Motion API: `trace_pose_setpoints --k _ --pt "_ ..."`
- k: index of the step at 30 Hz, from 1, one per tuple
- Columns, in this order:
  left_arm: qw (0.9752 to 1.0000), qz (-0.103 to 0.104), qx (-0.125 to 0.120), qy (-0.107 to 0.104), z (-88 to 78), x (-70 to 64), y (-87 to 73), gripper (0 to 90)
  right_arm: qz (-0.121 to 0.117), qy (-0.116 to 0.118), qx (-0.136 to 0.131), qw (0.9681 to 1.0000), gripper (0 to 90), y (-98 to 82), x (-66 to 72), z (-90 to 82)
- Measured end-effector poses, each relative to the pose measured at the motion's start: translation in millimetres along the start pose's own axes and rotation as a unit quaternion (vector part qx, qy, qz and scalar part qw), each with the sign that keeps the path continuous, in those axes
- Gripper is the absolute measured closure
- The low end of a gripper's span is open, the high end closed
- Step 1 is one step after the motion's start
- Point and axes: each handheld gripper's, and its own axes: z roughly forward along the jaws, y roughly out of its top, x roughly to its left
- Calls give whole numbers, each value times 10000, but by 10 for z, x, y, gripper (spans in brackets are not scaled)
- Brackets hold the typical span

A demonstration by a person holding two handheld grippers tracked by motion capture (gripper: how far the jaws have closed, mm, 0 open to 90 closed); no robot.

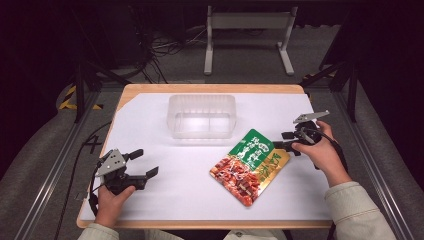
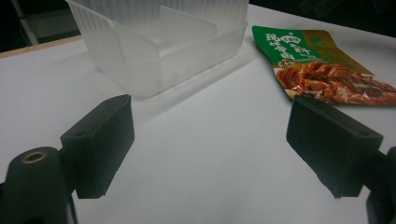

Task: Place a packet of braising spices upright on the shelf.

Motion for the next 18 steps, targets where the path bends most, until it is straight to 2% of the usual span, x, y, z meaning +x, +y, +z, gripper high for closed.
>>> trace_pose_setpoints --k 3,8,15,18 --pt "10000 22 12 -4 1 0 1 159 2 -8 142 9999 325 -34 -17 52" --pt "10000 10 -2 1 5 0 0 159 116 -107 366 9992 317 -106 -48 125" --pt "10000 25 8 3 3 3 0 159 344 5 524 9980 312 -173 -59 177" --pt "10000 25 3 2 4 2 1 159 432 121 564 9974 326 -187 -50 185"
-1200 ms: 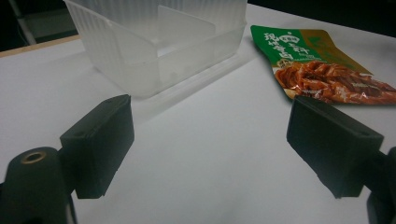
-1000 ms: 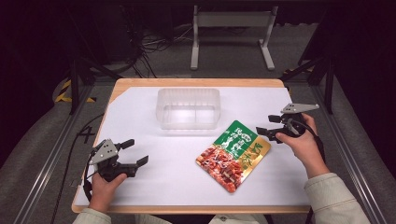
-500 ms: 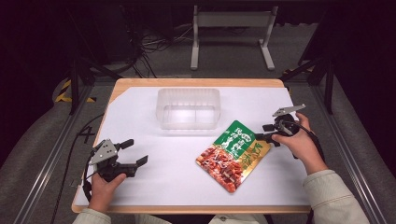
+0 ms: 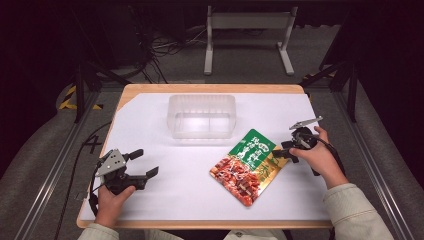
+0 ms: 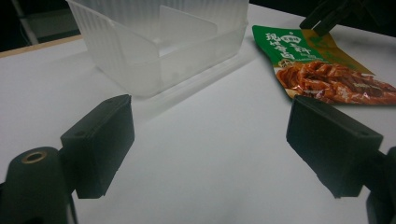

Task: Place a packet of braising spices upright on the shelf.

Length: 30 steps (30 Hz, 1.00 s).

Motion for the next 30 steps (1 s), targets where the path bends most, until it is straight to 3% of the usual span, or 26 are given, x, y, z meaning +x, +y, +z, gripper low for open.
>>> trace_pose_setpoints --k 4,8,17,21,23,26,30 --pt "10000 -26 1 2 -1 -3 0 159 39 114 81 9999 343 -15 7 15" --pt "10000 -19 3 27 1 -5 -1 160 237 292 171 9991 377 -36 16 41" --pt "10000 -21 -1 53 -3 -3 -1 162 214 377 92 9990 464 -20 38 -14" --pt "10000 19 14 62 -1 -3 0 166 179 592 -45 9981 521 -11 71 -74" --pt "10000 29 18 66 1 -4 2 166 189 840 -54 9963 548 -10 99 -79" --pt "10000 -14 23 49 4 -13 2 166 150 999 141 9948 568 -15 127 -42" --pt "10000 -18 23 48 3 -12 1 166 23 905 372 9952 580 -22 156 30"
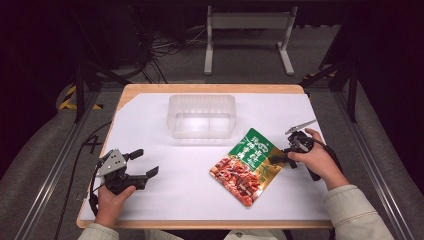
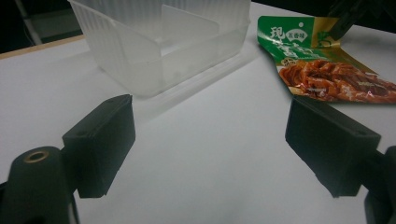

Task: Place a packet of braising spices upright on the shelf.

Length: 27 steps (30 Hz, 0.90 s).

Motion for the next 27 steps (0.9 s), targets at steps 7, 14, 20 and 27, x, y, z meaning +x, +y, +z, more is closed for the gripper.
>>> trace_pose_setpoints --k 7,14,20,27 --pt "10000 47 -1 11 -4 9 -1 167 -198 -311 204 9991 765 3 22 88" --pt "10000 30 32 11 -1 2 -3 170 -19 -411 76 9991 900 27 43 -11" --pt "10000 5 23 15 -3 -3 -2 171 -30 -329 -8 9995 900 59 99 -123" --pt "10000 15 23 14 -4 0 -1 171 -85 -284 -147 9995 900 104 218 -281"
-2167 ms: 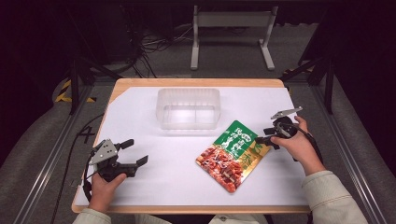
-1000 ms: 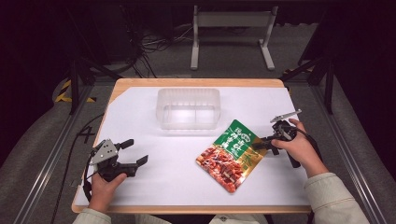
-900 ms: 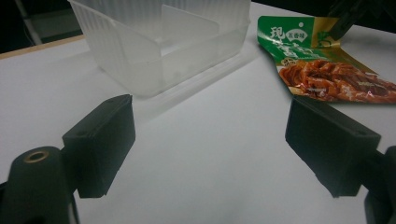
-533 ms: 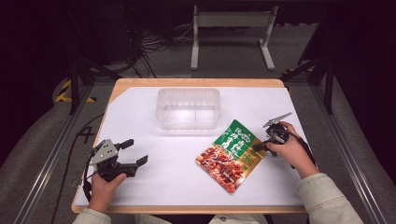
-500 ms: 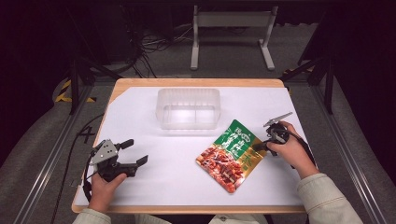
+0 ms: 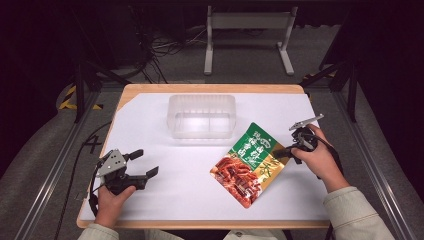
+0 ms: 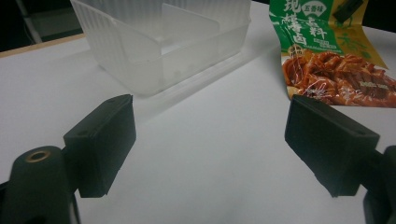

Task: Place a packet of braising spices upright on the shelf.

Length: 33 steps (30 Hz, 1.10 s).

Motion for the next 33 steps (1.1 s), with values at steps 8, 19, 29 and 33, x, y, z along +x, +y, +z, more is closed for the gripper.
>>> trace_pose_setpoints --k 8,19,29,33 --pt "10000 35 34 -2 11 -2 0 171 -24 119 -115 9999 900 63 130 -181" --pt "10000 55 68 -29 20 -10 1 171 -319 313 -364 9983 900 226 414 -470" --pt "9999 53 92 -54 37 -14 -6 170 -432 392 -714 9957 900 334 597 -738" --pt "10000 23 73 -47 36 -17 -7 171 -472 534 -804 9942 900 364 624 -792"
